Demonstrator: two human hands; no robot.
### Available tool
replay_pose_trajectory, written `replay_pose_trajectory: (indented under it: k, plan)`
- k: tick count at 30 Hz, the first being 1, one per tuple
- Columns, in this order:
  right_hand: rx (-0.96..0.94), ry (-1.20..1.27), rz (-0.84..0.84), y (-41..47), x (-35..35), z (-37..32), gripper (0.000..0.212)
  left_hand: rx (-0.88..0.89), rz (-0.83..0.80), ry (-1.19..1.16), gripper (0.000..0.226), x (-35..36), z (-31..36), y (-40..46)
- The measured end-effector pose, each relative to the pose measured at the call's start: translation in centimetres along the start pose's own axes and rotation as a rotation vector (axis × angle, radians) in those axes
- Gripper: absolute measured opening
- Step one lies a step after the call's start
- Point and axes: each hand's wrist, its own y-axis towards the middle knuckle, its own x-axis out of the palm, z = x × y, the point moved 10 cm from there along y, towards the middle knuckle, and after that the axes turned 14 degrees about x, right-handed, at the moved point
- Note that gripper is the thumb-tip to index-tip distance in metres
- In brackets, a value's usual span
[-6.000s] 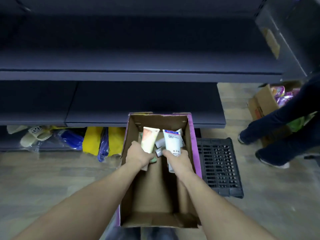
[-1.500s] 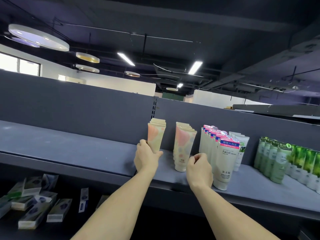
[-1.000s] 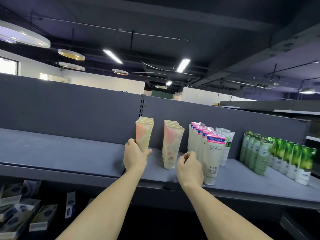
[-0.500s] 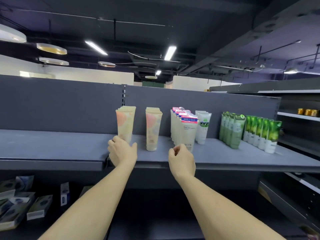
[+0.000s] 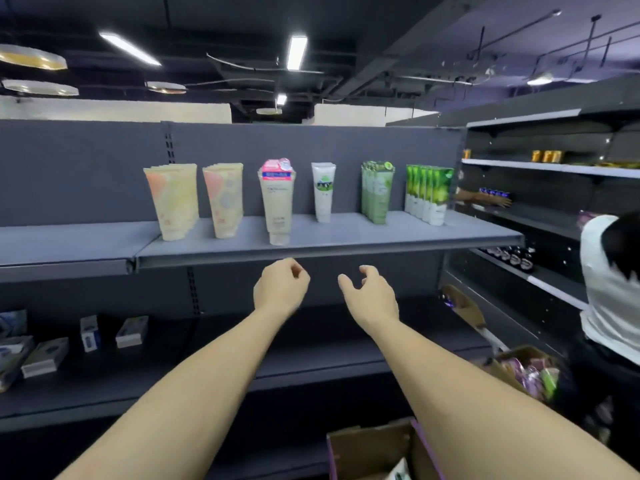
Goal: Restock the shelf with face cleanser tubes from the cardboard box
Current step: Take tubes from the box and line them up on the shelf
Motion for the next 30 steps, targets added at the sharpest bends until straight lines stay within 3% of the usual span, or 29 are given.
replay_pose_trajectory:
  k: [9,16,27,30]
  plan:
    - [0.241,-0.037,-0.063,-1.5,-3.8,16.7,0.069,0.009,-0.246,0.006,0.014,11.1,4.8,-10.3]
    - [0.339,-0.054,-0.104,-0.9,-2.3,24.1,0.068,0.014,-0.381,0.049,0.014,17.4,5.3,-13.7]
    - [0.632,-0.251,-0.233,0.9,5.5,38.5,0.047,-0.112,-0.651,-0.028,0.016,32.6,-2.5,-18.9]
    - [0.701,-0.259,-0.279,1.5,8.2,41.7,0.052,-0.158,-0.691,-0.042,0.017,36.1,-5.2,-19.6]
